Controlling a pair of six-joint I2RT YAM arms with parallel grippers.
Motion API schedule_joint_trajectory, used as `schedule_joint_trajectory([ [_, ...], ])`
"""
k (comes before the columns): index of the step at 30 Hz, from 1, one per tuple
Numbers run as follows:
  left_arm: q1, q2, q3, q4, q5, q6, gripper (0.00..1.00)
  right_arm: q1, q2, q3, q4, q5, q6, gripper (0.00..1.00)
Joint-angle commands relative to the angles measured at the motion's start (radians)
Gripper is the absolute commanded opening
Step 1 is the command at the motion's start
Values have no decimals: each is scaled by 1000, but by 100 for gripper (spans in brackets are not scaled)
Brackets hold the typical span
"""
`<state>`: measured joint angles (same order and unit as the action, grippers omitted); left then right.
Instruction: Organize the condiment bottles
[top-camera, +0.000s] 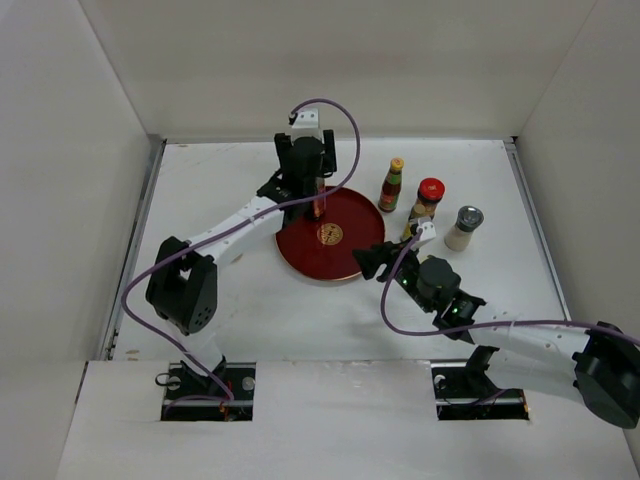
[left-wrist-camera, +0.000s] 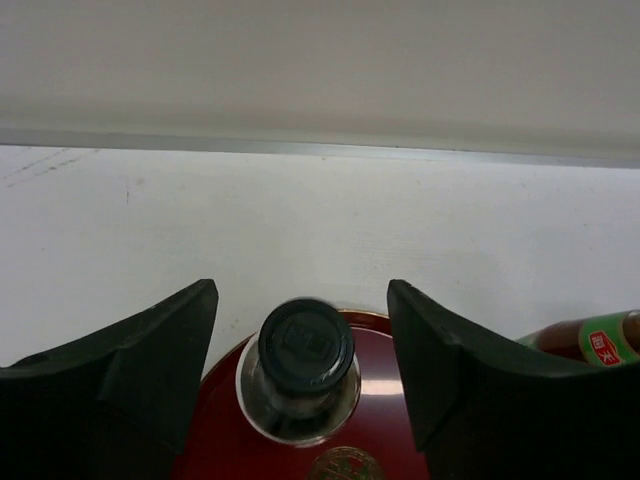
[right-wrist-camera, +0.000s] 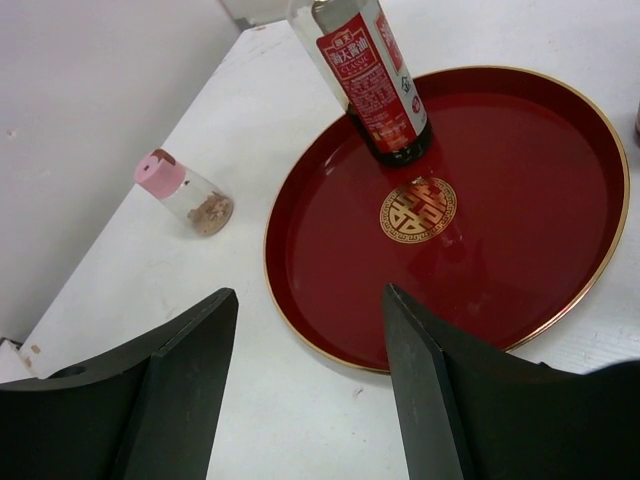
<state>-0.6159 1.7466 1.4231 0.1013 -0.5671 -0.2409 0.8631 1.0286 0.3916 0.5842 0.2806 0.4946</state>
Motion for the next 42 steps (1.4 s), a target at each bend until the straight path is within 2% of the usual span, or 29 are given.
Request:
schedule_joint_trajectory([
  [1,-12,-104,-49,129,-16,2,73,-5,5,9,52,6,10,67],
  [3,-14,-136,-64,130,-30,0,80,-5,7,10,52,6,10,68],
  [5,-17,-171,-82,130,-40,0,84,-5,5,10,52,6,10,69],
  [9,-23,-310,-188,141,-103,-11,85,-5,-2,7,52,8,10,69],
  [12,-11,-456,-332,127,-152,-34,85,-5,-5,6,52,9,10,69],
  [17,61,-685,-577,-87,-131,-194,84,-8,14,10,52,6,10,70],
  [21,107,-791,-749,-222,-131,-268,84,-8,27,15,52,5,10,71],
  [25,141,-788,-845,-255,-158,-301,83,-8,30,15,52,3,10,74],
  [29,166,-716,-880,-171,-244,-299,80,-5,44,21,52,0,9,75],
  [36,199,-570,-843,12,-232,-258,78,-5,59,27,52,0,5,75],
  [42,251,-472,-808,96,-226,-212,72,-5,65,29,52,0,2,76],
])
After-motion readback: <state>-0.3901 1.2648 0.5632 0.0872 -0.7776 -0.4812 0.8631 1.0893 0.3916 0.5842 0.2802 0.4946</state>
